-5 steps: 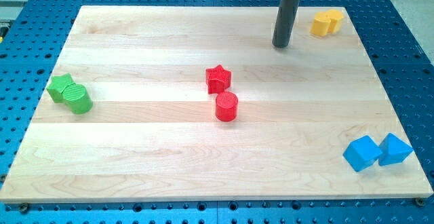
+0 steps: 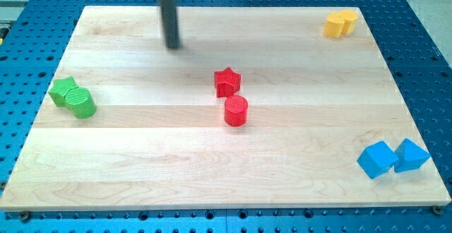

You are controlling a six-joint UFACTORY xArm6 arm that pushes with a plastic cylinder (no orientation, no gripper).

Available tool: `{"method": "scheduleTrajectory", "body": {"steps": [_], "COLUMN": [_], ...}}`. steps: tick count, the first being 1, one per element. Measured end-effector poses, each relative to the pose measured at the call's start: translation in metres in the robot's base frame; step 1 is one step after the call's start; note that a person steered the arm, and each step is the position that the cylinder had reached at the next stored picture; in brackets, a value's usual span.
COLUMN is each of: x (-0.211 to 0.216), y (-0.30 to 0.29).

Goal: Move the green star top right to the red star

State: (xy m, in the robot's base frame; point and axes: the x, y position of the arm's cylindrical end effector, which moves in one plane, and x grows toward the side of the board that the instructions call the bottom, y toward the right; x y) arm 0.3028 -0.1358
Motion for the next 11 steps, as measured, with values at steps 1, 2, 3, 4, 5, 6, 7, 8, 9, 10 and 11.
{"method": "scheduleTrajectory", "body": {"steps": [1, 2, 3, 4, 5, 6, 7, 8, 9, 10, 11], "x": [0.000, 0.000, 0.000, 0.000, 0.000, 0.000, 0.001, 0.032, 0.041, 0.069, 0.096], "y": [-0.016, -0.018, -0.059, -0.114, -0.143, -0.146, -0.150, -0.160, -0.169, -0.165, -0.154]}}
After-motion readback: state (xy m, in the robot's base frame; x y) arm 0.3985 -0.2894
